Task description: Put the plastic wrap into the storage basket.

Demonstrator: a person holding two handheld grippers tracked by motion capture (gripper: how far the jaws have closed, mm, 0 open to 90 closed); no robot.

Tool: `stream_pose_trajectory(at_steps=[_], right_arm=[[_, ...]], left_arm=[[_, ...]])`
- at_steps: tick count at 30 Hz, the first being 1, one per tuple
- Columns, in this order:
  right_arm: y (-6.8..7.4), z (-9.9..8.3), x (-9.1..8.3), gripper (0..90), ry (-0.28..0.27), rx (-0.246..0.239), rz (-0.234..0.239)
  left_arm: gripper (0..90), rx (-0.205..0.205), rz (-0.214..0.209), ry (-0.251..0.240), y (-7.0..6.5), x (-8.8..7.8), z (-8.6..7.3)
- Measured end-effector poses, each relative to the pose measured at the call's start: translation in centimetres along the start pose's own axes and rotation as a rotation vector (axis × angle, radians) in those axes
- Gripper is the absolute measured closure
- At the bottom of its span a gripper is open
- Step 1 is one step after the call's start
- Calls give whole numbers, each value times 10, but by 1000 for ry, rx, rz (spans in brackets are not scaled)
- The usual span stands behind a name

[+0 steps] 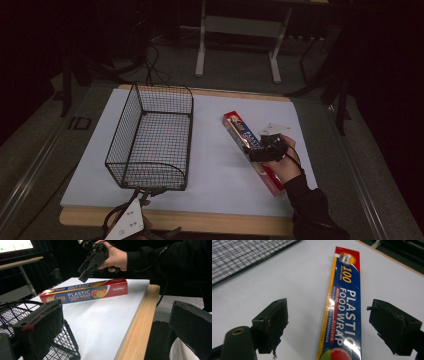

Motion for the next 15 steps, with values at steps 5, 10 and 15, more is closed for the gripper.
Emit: stream_pose_trajectory(at_steps=[5, 10, 15], right_arm=[[-7, -5, 12, 154, 72, 37, -12], [-11, -11, 22, 163, 132, 64, -16], [-18, -19, 32, 164, 211, 112, -28]], left_arm=[[2, 0, -2, 1, 0, 0, 0], [2, 1, -2, 8, 0, 0, -1], [1, 3, -3, 9, -1, 0, -1]])
Point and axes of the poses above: each handheld gripper's, and its own axes: x roughly forward along the jaws, z roughly out of its top, y roughly to its left, the point moved 5 cm from there along x, roughly forward along the jaws, and after that the axes turned 10 degrees about -y, right-handed, at the moved point
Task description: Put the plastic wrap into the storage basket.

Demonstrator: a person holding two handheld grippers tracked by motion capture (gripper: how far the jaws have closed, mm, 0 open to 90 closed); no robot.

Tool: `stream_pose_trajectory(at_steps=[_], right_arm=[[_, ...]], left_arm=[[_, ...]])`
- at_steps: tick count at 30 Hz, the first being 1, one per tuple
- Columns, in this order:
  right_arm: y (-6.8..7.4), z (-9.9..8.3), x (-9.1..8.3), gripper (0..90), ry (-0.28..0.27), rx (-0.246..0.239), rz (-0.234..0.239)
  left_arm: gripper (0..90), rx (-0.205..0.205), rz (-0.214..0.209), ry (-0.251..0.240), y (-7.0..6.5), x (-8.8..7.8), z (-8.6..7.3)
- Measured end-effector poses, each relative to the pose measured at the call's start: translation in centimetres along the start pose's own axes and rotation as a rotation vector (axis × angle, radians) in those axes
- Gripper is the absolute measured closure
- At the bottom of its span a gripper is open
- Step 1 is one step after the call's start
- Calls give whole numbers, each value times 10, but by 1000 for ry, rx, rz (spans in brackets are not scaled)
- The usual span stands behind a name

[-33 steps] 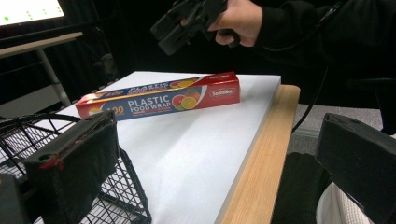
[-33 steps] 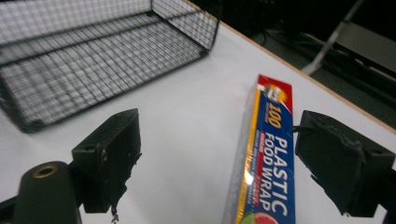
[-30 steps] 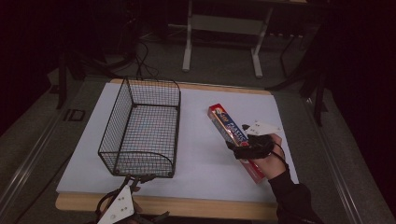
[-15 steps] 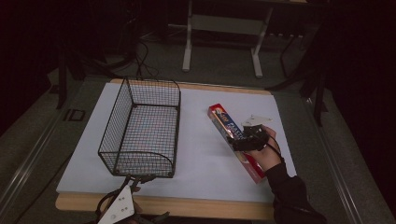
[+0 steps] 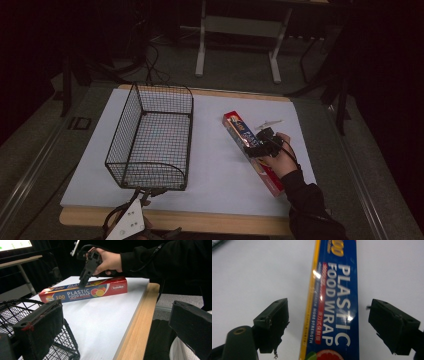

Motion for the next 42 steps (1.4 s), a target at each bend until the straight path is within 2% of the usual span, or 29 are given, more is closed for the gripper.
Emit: stream_pose_trajectory(at_steps=[1, 3, 5, 8, 10, 12, 13, 15, 16, 17, 22, 26, 29, 33, 36, 42], right_arm=[[0, -2, 3, 164, 23, 12, 16], [-2, -5, 9, 185, 79, 26, 18], [-3, -7, 11, 190, 96, 28, 14], [-3, -9, 17, 222, 150, 46, 5], [-2, -10, 20, 223, 192, 42, 1], [-2, -10, 21, 230, 206, 41, -6], [-1, -11, 24, 242, 252, 29, -18], [-1, -12, 27, 296, 288, 12, -35], [-1, -12, 27, 316, 299, 9, -40], [-1, -12, 28, 352, 307, 14, -25], [1, -9, 28, 388, 345, 44, -41], [1, -7, 28, 396, 342, 34, -58], [1, -6, 28, 397, 332, 56, -36], [1, -3, 24, 398, 322, 63, -39], [0, 2, 20, 399, 301, 85, -36], [-1, 14, 7, 399, 250, 94, -42]], left_arm=[[2, 0, 1, -1, 0, 0, 0], [1, -1, 1, -2, 0, 0, 0], [2, -1, 1, -1, 0, 0, 0], [1, -1, 1, -2, 0, 0, 0], [2, -1, 0, 0, 0, 0, 0], [1, 1, -1, 3, 0, 0, 0], [2, 2, -1, 3, 0, 0, 0], [1, 3, 0, 3, 0, 0, 0], [1, 3, 0, 3, 0, 0, 0], [2, 3, 0, 3, 0, 0, 0], [2, 4, 0, 4, 0, 0, 0], [2, 4, 1, 4, 0, 0, 0], [1, 4, 1, 3, 0, 0, 0], [1, 4, 2, 3, 0, 0, 0], [1, 4, 1, 3, 0, 0, 0], [1, 2, 1, 4, 0, 0, 0]])
Point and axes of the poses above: each handheld gripper's, and its own axes: x roughly forward along the jaws, z roughly out of its top, y roughly to its left, the point moved 5 cm from there along x, roughly forward along the jaws, and after that the axes turned 10 degrees about -y, right-handed, at the moved point
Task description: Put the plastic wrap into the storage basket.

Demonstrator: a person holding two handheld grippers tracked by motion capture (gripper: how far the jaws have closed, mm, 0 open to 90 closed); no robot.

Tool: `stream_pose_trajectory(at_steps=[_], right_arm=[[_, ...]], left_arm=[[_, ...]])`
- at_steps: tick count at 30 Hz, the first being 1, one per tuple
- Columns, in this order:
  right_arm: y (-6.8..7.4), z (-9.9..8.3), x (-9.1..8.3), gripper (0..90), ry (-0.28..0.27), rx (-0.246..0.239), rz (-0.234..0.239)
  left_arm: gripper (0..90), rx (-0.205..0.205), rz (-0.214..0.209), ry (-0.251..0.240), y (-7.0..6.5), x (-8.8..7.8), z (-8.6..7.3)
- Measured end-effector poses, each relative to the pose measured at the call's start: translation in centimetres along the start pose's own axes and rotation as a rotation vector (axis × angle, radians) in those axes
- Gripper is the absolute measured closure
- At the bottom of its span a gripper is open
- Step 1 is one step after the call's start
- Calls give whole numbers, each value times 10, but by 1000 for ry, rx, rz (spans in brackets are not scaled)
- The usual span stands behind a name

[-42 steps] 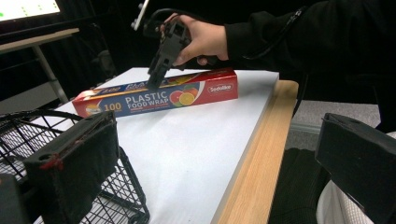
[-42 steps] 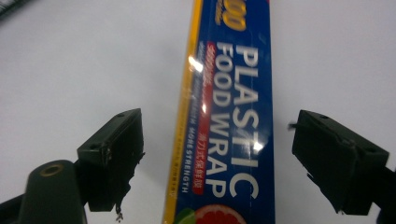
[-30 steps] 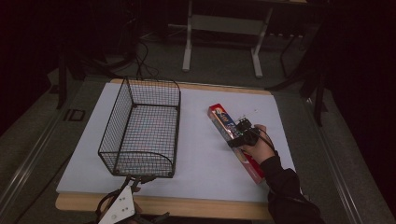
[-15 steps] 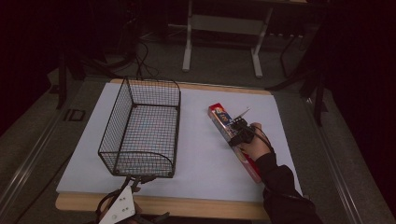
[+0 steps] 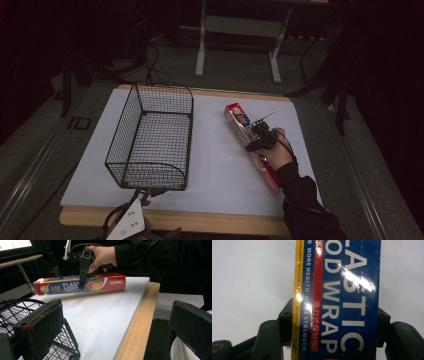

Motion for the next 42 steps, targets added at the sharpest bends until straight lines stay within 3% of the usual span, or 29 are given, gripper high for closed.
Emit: stream_pose_trajectory(at_steps=[9, 18, 22, 42], right_arm=[[5, 14, -22, 398, -77, 8, 3], [11, 28, -36, 399, -115, 4, -5], [17, 41, -47, 399, -159, 8, -6], [46, 86, -75, 399, -258, -16, 12]], left_arm=[[1, 1, -3, -1, 0, 0, 0], [1, -1, -2, 2, 0, 1, 0], [1, 4, -3, 4, -1, 1, 0], [2, 3, -5, 4, -1, 1, -1]])
Point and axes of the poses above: each handheld gripper's, and its own axes: x roughly forward along the jaws, z roughly out of its top, y roughly to its left, the point moved 5 cm from there along x, roughly forward along the jaws, and after that the axes turned 10 degrees about -y, right-handed, at the moved point
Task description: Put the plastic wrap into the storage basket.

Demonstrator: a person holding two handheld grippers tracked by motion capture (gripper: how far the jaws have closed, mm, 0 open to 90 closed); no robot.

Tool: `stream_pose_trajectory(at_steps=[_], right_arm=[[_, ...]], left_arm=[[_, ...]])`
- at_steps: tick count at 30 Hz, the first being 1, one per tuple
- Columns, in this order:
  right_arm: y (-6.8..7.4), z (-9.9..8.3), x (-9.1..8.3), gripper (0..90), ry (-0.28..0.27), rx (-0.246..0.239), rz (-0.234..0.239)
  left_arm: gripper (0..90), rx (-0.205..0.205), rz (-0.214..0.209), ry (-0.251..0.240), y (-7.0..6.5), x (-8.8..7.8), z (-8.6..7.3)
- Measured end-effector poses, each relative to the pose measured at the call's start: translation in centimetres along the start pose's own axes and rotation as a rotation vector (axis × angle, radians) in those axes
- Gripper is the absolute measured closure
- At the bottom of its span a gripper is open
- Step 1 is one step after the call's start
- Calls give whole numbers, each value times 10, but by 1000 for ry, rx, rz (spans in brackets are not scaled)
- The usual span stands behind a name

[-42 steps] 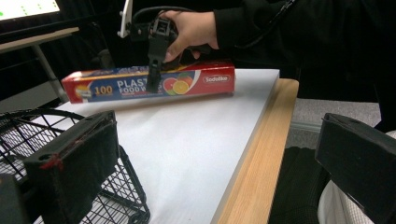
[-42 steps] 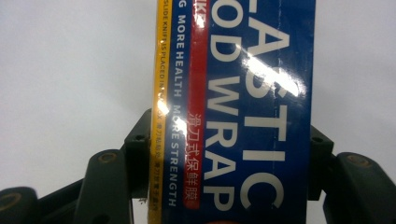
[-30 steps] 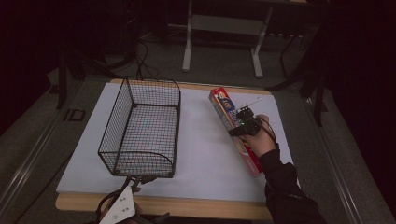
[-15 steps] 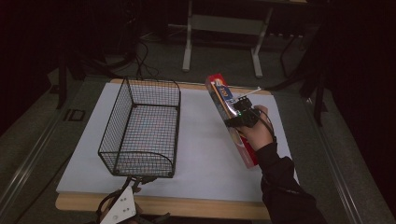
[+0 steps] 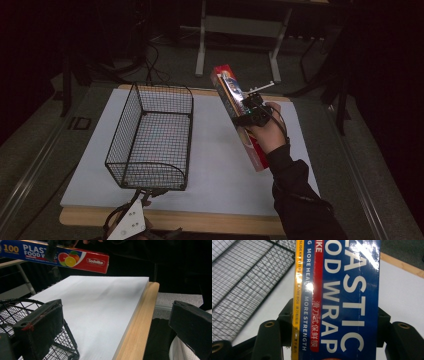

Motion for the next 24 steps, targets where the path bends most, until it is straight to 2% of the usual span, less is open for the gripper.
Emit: stream_pose_trajectory(at_steps=[14, 24], right_arm=[[32, 31, -1, 399, -66, -22, 35], [60, 50, 4, 399, -82, -62, 57]], left_arm=[[1, 0, 1, -4, 0, 0, 0], [1, 0, -2, -4, -1, -1, 1]])
Point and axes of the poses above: each handheld gripper's, and its own axes: x roughly forward along the jaws, z roughly out of its top, y roughly to its left, the point moved 5 cm from there along x, roughly forward along the jaws, and after that the axes turned 10 degrees about -y, right-handed, at the moved point
